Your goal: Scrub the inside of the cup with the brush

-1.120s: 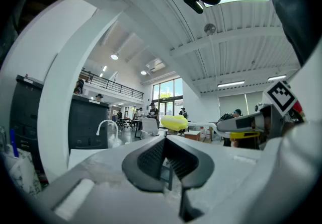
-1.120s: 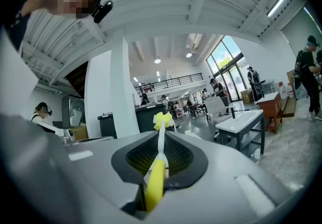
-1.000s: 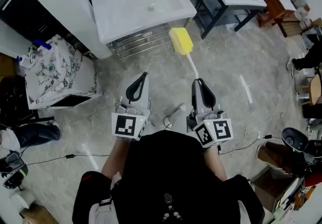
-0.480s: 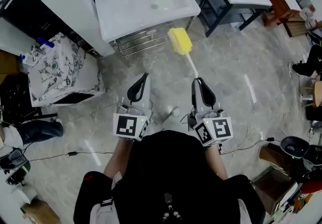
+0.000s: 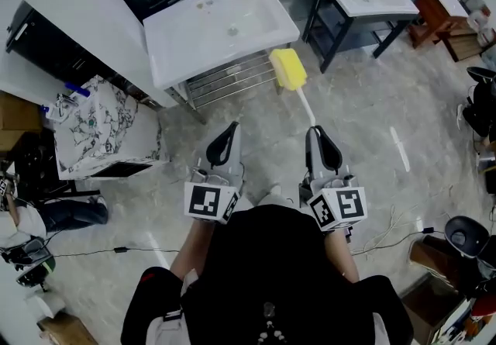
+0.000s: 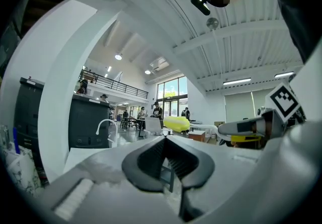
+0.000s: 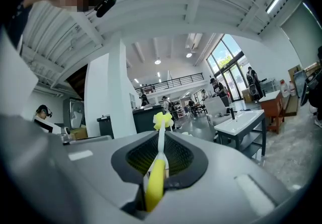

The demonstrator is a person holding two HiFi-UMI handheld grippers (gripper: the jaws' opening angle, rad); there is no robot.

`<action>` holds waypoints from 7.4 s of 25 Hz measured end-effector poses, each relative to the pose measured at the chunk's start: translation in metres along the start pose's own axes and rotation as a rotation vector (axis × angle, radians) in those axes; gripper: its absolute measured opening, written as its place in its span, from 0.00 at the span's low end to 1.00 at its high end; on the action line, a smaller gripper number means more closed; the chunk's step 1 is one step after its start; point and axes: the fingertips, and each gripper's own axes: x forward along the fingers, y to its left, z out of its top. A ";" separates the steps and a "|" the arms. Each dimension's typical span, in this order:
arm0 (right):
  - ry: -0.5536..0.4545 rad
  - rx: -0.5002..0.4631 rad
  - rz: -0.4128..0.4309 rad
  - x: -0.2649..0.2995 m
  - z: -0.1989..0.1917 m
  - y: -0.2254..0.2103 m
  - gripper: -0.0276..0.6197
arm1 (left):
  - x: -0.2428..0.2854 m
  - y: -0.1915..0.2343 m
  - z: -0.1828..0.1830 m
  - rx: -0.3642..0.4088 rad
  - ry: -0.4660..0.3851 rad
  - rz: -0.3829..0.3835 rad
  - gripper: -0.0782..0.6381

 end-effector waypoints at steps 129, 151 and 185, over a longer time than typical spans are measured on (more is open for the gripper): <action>0.483 -0.090 0.409 0.746 -0.018 -0.328 0.10 | 0.677 0.330 -0.157 -0.138 0.158 0.531 0.14; 0.640 -0.090 0.393 0.770 -0.068 -0.342 0.10 | 0.716 0.367 -0.245 -0.090 0.281 0.496 0.47; 0.713 -0.068 0.343 0.787 -0.098 -0.364 0.10 | 0.773 0.416 -0.302 -0.044 0.275 0.549 0.75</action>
